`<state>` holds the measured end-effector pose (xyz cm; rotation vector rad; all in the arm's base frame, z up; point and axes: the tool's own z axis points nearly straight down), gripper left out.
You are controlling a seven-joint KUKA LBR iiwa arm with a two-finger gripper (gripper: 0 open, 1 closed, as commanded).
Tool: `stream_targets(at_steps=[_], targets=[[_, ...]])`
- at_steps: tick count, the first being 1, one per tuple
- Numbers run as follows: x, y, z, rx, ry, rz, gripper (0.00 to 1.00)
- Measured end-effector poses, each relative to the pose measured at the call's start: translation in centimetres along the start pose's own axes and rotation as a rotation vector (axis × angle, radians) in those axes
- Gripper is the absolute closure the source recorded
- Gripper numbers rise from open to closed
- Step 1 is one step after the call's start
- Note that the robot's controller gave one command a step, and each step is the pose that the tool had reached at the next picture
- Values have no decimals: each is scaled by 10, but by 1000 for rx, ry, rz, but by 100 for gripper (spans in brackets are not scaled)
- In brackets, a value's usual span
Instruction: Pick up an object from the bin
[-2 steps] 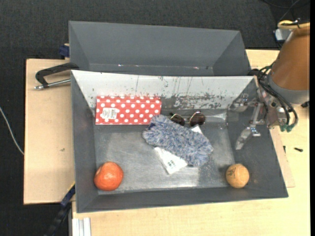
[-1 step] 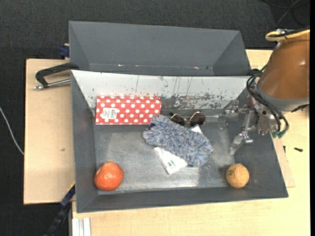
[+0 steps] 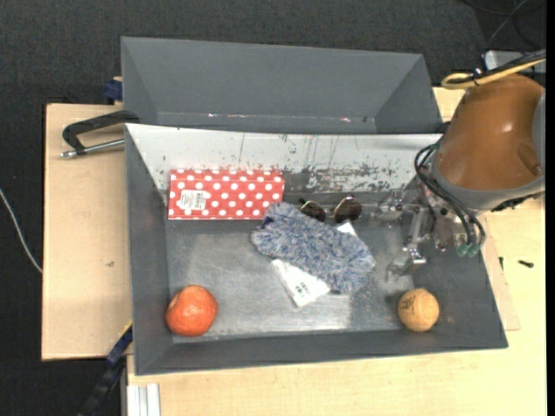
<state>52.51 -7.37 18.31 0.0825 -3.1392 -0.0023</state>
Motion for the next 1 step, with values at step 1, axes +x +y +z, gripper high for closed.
stream_targets(at_steps=[1], targets=[[-7,26,49,3,-13,149,0]])
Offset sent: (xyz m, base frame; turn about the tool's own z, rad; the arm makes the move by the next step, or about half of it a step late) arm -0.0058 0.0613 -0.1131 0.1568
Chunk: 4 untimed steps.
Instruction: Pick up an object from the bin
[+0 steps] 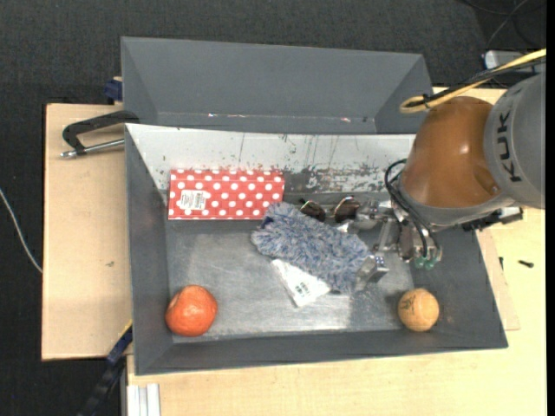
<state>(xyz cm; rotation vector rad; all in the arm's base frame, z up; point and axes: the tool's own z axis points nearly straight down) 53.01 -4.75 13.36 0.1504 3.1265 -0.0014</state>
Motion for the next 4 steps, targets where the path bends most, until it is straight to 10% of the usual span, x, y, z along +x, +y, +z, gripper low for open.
stream_targets(at_steps=[1,2,3,4], targets=[[12,34,59,0,3,7,100],[12,34,59,0,3,7,100],[41,27,-53,-2,7,-208,100],[41,27,-53,-2,7,-208,100]])
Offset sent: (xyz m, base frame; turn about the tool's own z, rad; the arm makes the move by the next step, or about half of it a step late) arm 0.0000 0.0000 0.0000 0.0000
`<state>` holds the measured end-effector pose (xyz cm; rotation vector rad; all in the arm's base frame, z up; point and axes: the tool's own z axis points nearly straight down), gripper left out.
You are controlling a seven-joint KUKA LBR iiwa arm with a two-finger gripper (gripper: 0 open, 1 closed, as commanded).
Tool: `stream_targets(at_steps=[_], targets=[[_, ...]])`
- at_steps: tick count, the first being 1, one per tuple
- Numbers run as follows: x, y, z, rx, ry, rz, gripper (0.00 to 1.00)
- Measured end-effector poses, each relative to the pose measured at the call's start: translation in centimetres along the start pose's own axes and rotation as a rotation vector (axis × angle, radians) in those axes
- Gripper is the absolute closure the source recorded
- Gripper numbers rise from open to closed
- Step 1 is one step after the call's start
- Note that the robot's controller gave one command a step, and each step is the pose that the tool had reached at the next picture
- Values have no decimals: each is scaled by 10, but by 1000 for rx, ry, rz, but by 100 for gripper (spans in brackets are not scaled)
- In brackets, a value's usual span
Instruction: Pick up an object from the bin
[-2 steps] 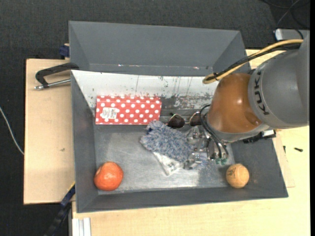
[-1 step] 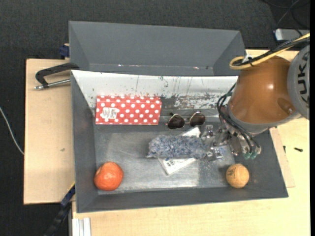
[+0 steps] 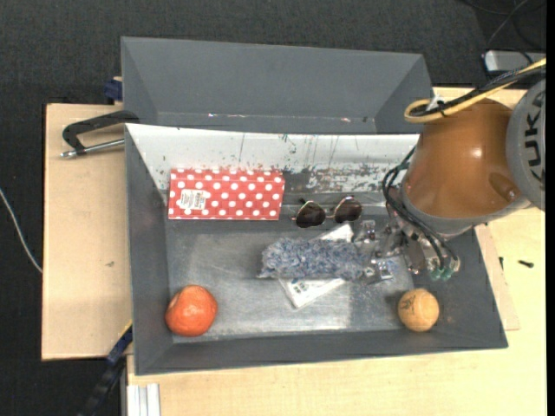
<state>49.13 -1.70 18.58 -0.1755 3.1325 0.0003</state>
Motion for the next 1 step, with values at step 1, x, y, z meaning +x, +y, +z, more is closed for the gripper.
stream_targets(at_steps=[1], targets=[[-11,2,-71,0,0,-19,100]])
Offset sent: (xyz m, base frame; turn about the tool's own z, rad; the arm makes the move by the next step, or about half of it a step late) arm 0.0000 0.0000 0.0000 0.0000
